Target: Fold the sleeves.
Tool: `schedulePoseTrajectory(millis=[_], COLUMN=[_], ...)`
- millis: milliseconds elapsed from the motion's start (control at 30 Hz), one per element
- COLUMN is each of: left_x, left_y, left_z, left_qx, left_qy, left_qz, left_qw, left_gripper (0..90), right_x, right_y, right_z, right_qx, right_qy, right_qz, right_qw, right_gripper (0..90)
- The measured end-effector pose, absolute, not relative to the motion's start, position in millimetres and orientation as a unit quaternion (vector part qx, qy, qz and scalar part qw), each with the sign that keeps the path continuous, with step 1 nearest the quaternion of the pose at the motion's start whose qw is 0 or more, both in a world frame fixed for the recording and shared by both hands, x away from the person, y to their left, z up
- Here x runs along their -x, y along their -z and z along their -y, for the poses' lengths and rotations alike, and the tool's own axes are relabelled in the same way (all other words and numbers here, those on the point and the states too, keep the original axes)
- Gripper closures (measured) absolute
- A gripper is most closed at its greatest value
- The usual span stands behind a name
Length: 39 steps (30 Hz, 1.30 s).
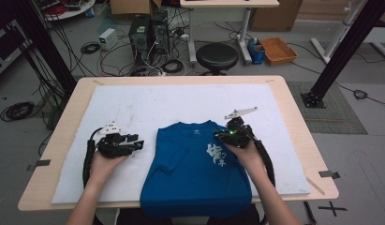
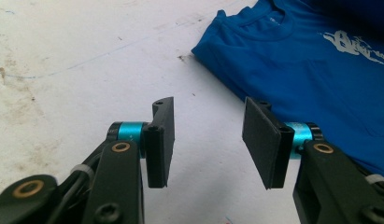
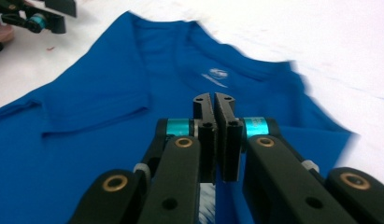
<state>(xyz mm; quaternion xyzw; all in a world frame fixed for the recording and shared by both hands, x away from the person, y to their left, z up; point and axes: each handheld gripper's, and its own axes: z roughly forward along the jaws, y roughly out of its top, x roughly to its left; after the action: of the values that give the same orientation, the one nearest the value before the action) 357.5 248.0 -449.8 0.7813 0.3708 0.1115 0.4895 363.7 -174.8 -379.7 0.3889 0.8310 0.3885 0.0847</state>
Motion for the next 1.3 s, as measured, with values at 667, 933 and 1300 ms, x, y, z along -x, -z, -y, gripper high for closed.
schedulePoseTrajectory(millis=[667, 933, 1300], left_x=[-357.2, -357.3, -361.7], left_y=[449.9, 450.4, 450.8], left_z=[-243.5, -241.6, -245.3], left_qx=[-0.790, -0.793, -0.774], left_qy=[-0.124, -0.129, -0.128], left_qz=[-0.371, -0.375, -0.422], left_qw=[0.471, 0.462, 0.454], left_gripper=[48.1, 44.9, 36.6], right_x=[-361.6, -368.3, -376.8], right_y=[386.5, 398.8, 402.3], right_z=[247.3, 264.8, 278.0], right_qx=[-0.416, -0.417, -0.441], right_qy=[-0.470, -0.474, -0.475], right_qz=[-0.762, -0.757, -0.744], right_qw=[0.160, 0.168, 0.159], right_gripper=[39.3, 29.6, 25.5])
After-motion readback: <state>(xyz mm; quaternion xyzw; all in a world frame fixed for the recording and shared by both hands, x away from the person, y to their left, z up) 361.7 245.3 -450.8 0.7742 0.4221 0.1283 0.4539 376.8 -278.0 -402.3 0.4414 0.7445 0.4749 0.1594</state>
